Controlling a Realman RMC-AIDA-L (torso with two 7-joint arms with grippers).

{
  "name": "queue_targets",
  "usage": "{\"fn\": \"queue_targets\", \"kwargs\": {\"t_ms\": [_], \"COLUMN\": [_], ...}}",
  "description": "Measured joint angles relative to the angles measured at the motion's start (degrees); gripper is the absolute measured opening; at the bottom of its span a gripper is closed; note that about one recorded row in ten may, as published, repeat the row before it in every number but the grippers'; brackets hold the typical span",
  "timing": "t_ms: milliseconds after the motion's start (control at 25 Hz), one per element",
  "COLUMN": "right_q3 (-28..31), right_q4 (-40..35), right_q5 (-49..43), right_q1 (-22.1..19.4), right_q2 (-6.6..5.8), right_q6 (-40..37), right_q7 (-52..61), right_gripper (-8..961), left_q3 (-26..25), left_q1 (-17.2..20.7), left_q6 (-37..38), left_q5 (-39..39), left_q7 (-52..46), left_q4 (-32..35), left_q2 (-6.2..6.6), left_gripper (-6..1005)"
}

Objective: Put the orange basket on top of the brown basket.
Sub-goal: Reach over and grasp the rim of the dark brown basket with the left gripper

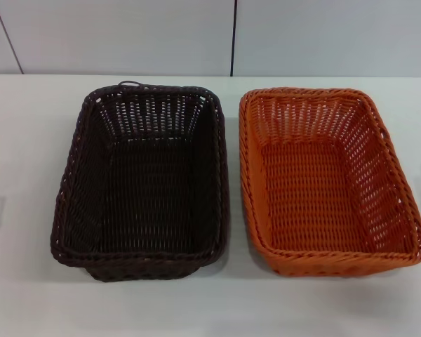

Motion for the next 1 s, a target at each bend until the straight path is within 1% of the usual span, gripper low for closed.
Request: {"fn": "queue_targets", "kwargs": {"t_ms": [560, 600, 720, 840, 880, 920, 960, 1000], "right_q3": [0.0, 0.0, 0.01, 0.01, 0.0, 0.01, 0.01, 0.0], "right_q4": [0.0, 0.0, -0.09, -0.34, -0.43, -0.52, -0.52, -0.53], "right_q5": [0.0, 0.04, 0.11, 0.08, 0.03, -0.03, -0.03, -0.04], "right_q1": [-0.02, -0.03, -0.22, -0.42, -0.49, -0.56, -0.56, -0.55], "right_q2": [0.0, 0.0, 0.04, 0.05, 0.05, 0.07, 0.07, 0.07], "right_q6": [0.0, 0.01, 0.01, 0.04, 0.1, 0.17, 0.17, 0.16], "right_q7": [0.0, 0.0, 0.0, 0.0, -0.01, 0.0, 0.0, -0.01], "right_gripper": [753, 753, 753, 753, 753, 753, 753, 753], "left_q3": [-0.09, 0.89, 1.52, 2.34, 2.3, 2.3, 1.31, 0.55], "left_q1": [-0.02, -0.02, -0.05, 2.44, 2.98, 2.98, 5.01, 5.61], "left_q6": [-0.73, -1.03, -1.68, -3.87, -4.66, -4.66, -9.96, -12.47], "left_q5": [0.05, 0.37, 0.86, 6.22, 7.29, 7.29, 10.45, 11.41], "left_q7": [0.0, -0.08, -0.28, -0.58, -0.52, -0.52, -0.22, -0.13], "left_q4": [0.0, -0.36, -0.97, -7.96, -9.39, -9.39, -16.27, -19.25], "left_q2": [0.01, 0.3, 0.56, 2.36, 2.76, 2.76, 5.06, 6.14], "left_gripper": [790, 790, 790, 790, 790, 791, 791, 791]}}
